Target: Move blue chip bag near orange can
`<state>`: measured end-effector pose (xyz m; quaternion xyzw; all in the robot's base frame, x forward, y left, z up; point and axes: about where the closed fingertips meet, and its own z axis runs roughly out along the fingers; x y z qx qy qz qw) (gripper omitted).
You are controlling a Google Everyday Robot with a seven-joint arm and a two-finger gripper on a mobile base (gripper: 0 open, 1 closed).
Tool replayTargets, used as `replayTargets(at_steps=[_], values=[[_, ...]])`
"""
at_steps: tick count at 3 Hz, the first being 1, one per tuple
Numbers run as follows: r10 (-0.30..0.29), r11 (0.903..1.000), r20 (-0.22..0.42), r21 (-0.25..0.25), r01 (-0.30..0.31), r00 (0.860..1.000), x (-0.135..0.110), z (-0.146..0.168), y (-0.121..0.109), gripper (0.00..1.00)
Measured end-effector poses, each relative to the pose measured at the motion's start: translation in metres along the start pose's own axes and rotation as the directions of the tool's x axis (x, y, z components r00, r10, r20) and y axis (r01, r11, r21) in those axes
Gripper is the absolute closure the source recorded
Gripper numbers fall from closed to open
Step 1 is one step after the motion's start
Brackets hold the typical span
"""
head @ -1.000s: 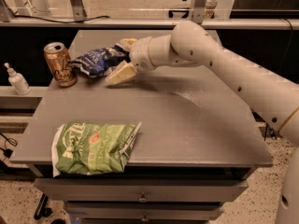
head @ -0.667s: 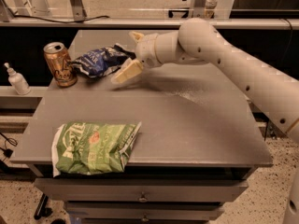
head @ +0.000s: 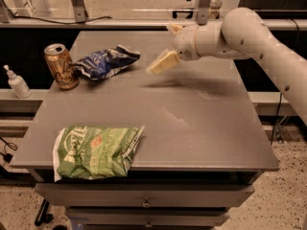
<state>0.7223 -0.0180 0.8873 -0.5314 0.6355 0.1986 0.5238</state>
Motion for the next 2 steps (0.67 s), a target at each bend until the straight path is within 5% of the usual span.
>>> replayTargets(at_steps=[1, 2], values=[[-0.041, 0.9984, -0.028, 0.038, 0.042, 0.999, 0.023, -0.040, -0.040, 0.00], [-0.052, 0.9972, -0.016, 0.054, 0.052, 0.999, 0.012, -0.046, -0.048, 0.00]])
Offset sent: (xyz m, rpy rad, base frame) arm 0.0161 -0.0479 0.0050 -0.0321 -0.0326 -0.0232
